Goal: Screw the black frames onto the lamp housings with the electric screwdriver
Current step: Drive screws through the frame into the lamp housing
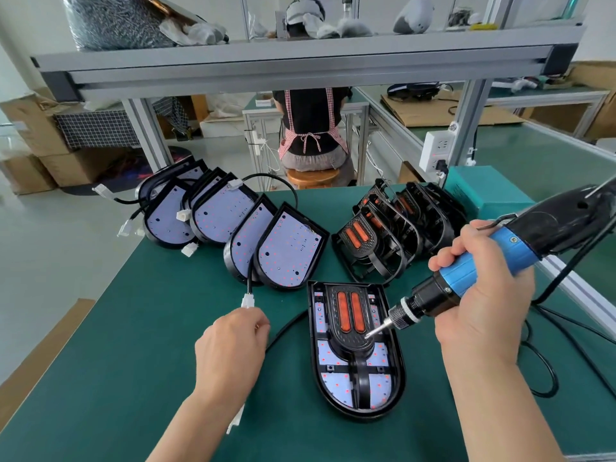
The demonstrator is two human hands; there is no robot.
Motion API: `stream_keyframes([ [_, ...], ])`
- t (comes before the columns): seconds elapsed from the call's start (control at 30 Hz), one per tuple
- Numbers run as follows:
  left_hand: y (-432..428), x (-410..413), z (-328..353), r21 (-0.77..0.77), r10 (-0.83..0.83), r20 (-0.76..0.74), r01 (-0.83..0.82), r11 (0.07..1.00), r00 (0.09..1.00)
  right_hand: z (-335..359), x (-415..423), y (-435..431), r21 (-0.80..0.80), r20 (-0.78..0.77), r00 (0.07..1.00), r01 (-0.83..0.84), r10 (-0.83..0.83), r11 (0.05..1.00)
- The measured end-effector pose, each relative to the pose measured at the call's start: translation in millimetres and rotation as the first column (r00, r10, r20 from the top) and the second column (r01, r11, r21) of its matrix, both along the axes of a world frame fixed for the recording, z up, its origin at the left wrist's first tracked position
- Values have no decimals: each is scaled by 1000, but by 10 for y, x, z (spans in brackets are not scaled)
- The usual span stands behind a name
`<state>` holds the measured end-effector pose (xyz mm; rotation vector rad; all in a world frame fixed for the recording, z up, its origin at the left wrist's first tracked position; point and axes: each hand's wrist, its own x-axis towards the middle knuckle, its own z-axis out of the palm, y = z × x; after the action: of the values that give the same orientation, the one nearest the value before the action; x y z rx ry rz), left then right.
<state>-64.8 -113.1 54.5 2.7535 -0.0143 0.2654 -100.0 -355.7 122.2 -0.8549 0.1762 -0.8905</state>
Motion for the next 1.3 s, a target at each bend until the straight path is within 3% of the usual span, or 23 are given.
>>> stream_keyframes([
  [0.07, -24, -70, 40, -230, -2, 76, 19, 973, 997, -2, -3, 7, -1, -6, 1000, 22, -22, 1000],
  [0.1, -62, -96, 74, -409, 5, 53, 17, 912, 999, -2, -3, 15, 2, -7, 999, 31, -31, 1000],
  [0.17, -202, -150, 154, -764, -62, -95, -33, 644, 994, 6, 0, 35, 21, 0, 999, 37, -37, 999],
  [0.23, -370, -216, 207, -920, -209, -210, -121, 372, 955, 12, 5, 55, 42, 7, 999, 35, -35, 999],
  [0.3, -498, -261, 222, -950, -279, -247, -174, 260, 928, 12, 7, 70, 58, 14, 999, 37, -38, 998],
  [0.43, -613, -286, 263, -962, -300, -246, -193, 193, 922, 35, 8, 79, 92, 35, 998, 45, -48, 995],
  [0.7, -731, -337, 354, -942, -439, -275, -332, -57, 855, 128, 7, 68, 138, 76, 995, 53, -64, 989],
  [0.97, -777, -357, 344, -883, -513, -259, -416, -218, 818, 144, -22, 26, 146, 92, 994, 42, -56, 988],
  [1.07, -786, -366, 329, -893, -505, -244, -394, -215, 828, 150, -27, 17, 136, 90, 995, 40, -52, 990],
  [1.13, -807, -381, 327, -922, -471, -230, -345, -175, 852, 158, -30, 16, 132, 88, 995, 43, -55, 990],
  [1.3, -882, -454, 281, -995, -305, -78, -54, 88, 949, 173, -25, 17, 135, 84, 993, 74, -86, 988],
])
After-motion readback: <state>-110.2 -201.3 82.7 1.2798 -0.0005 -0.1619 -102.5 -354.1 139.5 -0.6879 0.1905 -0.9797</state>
